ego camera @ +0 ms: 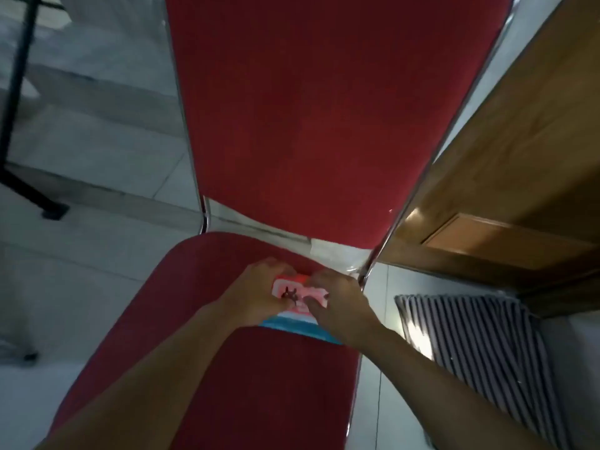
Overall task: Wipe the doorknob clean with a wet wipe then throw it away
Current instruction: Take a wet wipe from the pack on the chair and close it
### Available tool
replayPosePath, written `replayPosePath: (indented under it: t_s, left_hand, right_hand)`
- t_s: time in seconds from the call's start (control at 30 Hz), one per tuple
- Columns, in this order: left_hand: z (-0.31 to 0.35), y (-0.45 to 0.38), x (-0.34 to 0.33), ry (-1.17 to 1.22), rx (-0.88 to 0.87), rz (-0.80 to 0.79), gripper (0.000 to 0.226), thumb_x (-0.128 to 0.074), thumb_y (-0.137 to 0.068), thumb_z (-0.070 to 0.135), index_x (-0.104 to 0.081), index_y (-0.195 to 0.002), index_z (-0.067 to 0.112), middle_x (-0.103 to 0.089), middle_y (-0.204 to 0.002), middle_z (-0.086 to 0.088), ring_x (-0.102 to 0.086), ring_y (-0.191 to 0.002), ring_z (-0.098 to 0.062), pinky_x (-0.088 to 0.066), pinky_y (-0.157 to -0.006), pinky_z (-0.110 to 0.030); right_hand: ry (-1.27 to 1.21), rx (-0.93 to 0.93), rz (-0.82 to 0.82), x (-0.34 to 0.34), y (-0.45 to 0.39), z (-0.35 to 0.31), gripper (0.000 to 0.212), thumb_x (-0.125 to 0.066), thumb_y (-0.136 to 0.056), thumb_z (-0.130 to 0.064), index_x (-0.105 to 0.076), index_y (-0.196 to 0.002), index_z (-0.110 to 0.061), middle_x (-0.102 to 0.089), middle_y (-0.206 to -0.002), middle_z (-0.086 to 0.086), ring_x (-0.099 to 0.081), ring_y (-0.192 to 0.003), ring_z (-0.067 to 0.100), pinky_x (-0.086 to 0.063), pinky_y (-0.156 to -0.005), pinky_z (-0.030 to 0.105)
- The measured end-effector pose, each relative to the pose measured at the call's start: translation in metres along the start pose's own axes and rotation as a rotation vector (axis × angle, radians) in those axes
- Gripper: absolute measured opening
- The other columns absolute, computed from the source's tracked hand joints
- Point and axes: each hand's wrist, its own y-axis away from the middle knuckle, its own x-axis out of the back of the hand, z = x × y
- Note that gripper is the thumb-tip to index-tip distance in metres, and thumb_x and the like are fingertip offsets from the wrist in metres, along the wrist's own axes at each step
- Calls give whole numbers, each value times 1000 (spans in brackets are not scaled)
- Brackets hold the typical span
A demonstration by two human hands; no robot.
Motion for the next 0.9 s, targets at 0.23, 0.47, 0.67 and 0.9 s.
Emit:
replayPosePath:
  t_s: [0.23, 0.47, 0.67, 0.9]
  left_hand:
    - [-41, 7, -32, 37, 34, 53, 53, -77, -65, 10, -56, -115, 9, -52, -108, -2, -52, -96, -12, -33, -74, -5]
    - [-37, 11, -45, 47, 73, 140, 55, -79, -63, 16, -57, -113, 15, -55, -108, -1, -53, -95, -12, -43, -79, -25]
    - [-31, 10, -48, -5, 142, 185, 74, -78, -59, 13, -42, -123, 22, -45, -116, 7, -55, -97, -12, -42, -73, -25]
    - [-32, 11, -48, -124, 21, 129, 67, -78, -65, 18, -39, -119, 21, -37, -126, 4, -47, -100, -5, -41, -65, -14]
  right_hand:
    - [42, -40, -78, -45, 5, 23, 47, -68, -77, -18, -55, -122, -11, -51, -134, 7, -46, -121, 22, -35, -101, 31]
    - [102, 19, 34, -51, 18, 29, 43, -70, -76, -16, -59, -116, -8, -62, -121, 9, -57, -110, 25, -44, -93, 37]
    - [-69, -49, 78, -34, 8, 28, 19, -62, -85, -22, -66, -102, -15, -72, -98, 2, -65, -87, 16, -51, -78, 31]
    - [-176, -300, 472, -24, -7, 35, 17, -69, -79, -11, -53, -74, -13, -55, -78, 7, -49, -63, 13, -37, -51, 7]
